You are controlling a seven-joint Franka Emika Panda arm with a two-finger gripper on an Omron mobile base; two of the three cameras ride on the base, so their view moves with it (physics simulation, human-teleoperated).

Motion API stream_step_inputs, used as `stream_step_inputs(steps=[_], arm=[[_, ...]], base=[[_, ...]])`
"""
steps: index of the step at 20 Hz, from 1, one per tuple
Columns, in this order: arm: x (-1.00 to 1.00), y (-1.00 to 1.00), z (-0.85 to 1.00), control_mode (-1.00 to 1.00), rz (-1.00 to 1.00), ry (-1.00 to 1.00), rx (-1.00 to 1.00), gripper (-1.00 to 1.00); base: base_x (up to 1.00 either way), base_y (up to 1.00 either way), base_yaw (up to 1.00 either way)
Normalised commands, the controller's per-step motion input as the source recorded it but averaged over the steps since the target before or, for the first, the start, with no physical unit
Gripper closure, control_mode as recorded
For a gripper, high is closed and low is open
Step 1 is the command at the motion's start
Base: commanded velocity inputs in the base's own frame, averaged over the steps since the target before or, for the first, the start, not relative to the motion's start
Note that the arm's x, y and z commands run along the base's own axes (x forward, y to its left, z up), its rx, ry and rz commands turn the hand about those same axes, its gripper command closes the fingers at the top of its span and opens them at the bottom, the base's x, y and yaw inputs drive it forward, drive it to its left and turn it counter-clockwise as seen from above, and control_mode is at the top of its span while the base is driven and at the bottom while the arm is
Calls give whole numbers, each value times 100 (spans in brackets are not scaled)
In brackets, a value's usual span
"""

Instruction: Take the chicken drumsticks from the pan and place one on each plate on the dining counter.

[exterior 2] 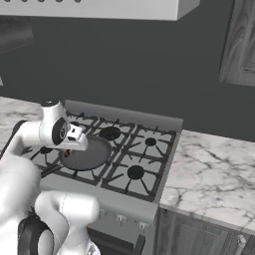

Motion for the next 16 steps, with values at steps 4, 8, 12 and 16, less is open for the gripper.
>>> stream_step_inputs(steps=[4,8,12,16], arm=[[0,0,0,-100,0,0,0,100],[-1,0,0,100,0,0,0,100],[0,0,0,100,0,0,0,100],[0,0,0,100,0,0,0,100]], base=[[0,0,0],[-8,0,0],[-70,-1,1],[-72,-2,62]])
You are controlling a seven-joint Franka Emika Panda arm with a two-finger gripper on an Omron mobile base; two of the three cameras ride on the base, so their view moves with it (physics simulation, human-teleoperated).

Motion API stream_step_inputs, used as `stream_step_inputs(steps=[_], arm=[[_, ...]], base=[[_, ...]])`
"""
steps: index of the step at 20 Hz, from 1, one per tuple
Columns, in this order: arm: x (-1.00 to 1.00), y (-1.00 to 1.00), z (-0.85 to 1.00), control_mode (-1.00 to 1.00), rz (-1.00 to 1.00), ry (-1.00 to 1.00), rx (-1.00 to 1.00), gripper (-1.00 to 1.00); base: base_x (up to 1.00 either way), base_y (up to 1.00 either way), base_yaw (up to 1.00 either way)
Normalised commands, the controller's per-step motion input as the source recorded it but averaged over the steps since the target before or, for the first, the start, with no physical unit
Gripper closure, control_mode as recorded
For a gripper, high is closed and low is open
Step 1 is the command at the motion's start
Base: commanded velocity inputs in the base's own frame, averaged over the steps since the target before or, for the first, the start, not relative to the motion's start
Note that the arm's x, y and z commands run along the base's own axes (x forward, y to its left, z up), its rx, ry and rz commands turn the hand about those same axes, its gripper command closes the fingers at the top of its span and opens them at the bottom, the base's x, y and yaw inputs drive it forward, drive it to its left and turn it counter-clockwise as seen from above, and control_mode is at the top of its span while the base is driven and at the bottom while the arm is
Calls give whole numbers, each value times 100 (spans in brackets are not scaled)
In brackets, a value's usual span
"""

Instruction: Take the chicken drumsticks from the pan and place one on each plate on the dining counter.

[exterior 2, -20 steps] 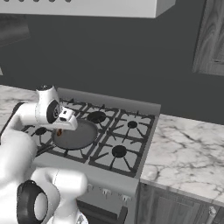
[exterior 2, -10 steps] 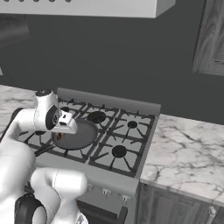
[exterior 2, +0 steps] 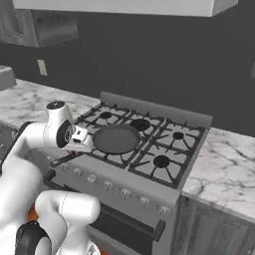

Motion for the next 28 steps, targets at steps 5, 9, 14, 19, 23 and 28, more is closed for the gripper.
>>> stream_step_inputs(steps=[5,9,14,19,23,28], arm=[[0,0,0,100,0,0,0,100],[0,0,0,100,0,0,0,100],[0,0,0,100,0,0,0,100],[0,0,0,100,0,0,0,100],[0,0,0,100,0,0,0,100],[0,0,0,100,0,0,0,100]], base=[[-24,-3,100],[-10,0,100],[-12,1,100],[38,3,80],[97,8,29],[100,3,15]])
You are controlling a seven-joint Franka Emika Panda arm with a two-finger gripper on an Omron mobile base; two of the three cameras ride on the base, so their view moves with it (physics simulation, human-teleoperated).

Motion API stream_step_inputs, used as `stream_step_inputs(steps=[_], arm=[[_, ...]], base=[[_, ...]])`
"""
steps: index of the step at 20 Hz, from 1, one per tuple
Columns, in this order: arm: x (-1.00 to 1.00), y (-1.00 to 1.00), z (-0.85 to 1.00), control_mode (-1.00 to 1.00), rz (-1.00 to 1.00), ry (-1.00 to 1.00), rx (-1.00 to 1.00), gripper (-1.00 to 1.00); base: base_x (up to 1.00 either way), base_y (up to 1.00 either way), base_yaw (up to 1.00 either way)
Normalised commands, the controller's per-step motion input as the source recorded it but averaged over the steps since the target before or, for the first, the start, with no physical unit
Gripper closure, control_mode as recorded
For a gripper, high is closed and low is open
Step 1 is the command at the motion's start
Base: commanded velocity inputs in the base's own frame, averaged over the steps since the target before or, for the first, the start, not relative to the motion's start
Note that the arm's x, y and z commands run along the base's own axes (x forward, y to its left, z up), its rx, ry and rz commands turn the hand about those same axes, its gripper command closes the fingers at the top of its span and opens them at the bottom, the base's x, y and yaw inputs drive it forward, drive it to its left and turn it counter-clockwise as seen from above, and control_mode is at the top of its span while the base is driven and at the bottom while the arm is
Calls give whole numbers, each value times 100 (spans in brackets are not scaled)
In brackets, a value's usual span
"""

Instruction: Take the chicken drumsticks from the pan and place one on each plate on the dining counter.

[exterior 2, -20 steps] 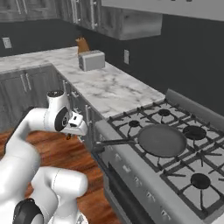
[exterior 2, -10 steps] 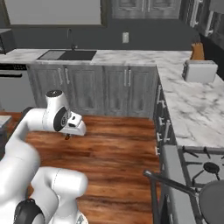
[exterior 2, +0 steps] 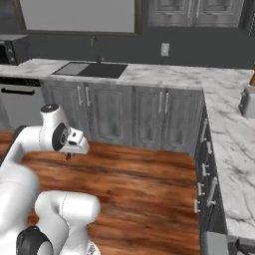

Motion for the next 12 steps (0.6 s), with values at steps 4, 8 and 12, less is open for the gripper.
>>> stream_step_inputs(steps=[4,8,12], arm=[[0,0,0,100,0,0,0,100],[0,0,0,100,0,0,0,100],[0,0,0,100,0,0,0,100]], base=[[100,7,20],[100,6,21],[100,2,27]])
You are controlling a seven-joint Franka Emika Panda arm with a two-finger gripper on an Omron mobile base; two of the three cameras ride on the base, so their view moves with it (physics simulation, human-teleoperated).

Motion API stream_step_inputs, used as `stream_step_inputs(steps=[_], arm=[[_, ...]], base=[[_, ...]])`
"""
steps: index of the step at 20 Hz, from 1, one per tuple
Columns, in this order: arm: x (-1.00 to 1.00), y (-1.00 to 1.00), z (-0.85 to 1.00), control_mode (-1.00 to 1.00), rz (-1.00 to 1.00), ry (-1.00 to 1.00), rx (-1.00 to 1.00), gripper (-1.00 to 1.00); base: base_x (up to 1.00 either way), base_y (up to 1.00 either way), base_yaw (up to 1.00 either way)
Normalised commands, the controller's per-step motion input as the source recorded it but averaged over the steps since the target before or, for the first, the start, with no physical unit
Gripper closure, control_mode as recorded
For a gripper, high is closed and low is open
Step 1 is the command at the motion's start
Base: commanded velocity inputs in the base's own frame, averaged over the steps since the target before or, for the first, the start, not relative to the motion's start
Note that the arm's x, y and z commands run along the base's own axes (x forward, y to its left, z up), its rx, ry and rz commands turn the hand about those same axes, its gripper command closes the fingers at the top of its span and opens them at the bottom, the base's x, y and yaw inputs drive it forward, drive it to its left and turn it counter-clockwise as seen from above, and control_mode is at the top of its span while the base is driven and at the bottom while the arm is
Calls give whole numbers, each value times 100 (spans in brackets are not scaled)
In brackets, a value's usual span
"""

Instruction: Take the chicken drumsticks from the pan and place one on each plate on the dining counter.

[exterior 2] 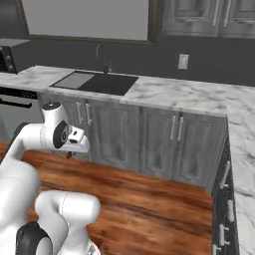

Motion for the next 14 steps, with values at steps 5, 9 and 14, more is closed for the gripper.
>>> stream_step_inputs(steps=[5,9,14], arm=[[0,0,0,100,0,0,0,100],[0,0,0,100,0,0,0,100],[0,0,0,100,0,0,0,100]], base=[[98,0,48],[88,0,68],[84,0,73]])
